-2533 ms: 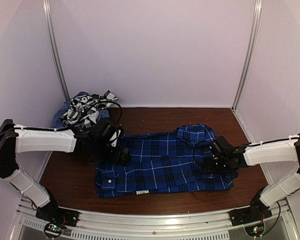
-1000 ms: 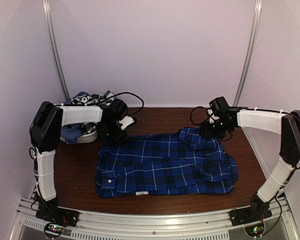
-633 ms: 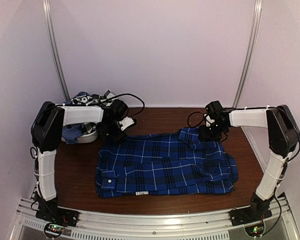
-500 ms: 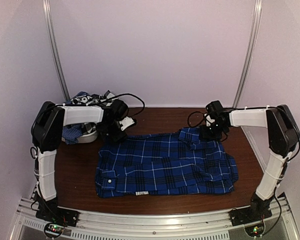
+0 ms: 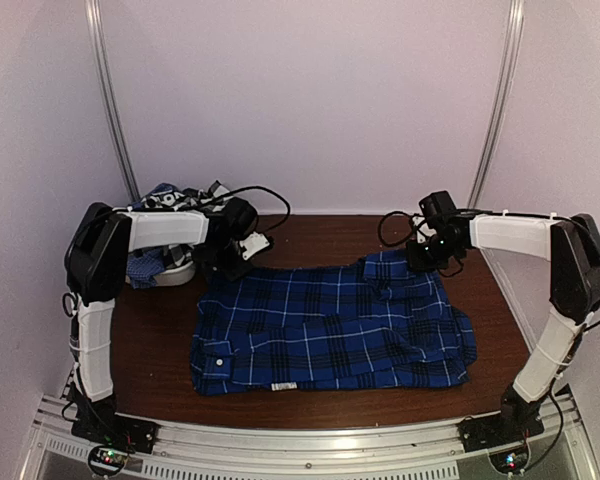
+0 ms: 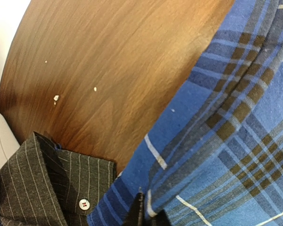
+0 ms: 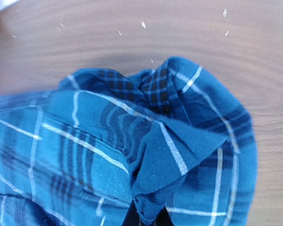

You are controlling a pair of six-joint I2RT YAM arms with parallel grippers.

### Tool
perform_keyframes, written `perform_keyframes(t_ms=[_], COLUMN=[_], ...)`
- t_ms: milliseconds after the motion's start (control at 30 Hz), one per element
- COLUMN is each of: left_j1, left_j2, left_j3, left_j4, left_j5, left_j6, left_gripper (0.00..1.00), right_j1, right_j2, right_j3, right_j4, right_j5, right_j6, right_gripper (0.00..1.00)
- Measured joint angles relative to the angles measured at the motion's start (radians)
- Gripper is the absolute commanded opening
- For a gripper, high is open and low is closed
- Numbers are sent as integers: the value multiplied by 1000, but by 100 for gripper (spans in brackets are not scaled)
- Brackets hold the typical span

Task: Fold and stack the long sleeve shirts
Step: Pick up the 1/3-folded shirt from the center of the board, then fold the 1/3-folded shirt at the center of the board.

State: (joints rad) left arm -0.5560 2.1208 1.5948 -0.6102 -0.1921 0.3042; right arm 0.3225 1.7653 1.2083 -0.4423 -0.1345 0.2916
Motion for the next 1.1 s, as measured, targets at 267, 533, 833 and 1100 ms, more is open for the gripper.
perform_keyframes(t_ms=[267,533,833,1100], left_j1=[0,-22,-86,-133], left_j2=[-26,-202,-303,-303], left_j3=[-4,-91,-190,-259], left_j4=[-13,-21,-21,-27], left_j5=[1,1,-16,-65], left_j6=[-23,-56,-91,-120], left_gripper=[0,0,0,0], right_j1=[-3,-4,-4,-4], right_j2=[-288,-549,-824,-988], right_j3=[-5,-68,-80,-4], right_j4=[-98,-238,-451,-637], right_j5=[-30,-116,-208,-234], right_j6=[0,19,60,113], right_gripper=[0,0,0,0])
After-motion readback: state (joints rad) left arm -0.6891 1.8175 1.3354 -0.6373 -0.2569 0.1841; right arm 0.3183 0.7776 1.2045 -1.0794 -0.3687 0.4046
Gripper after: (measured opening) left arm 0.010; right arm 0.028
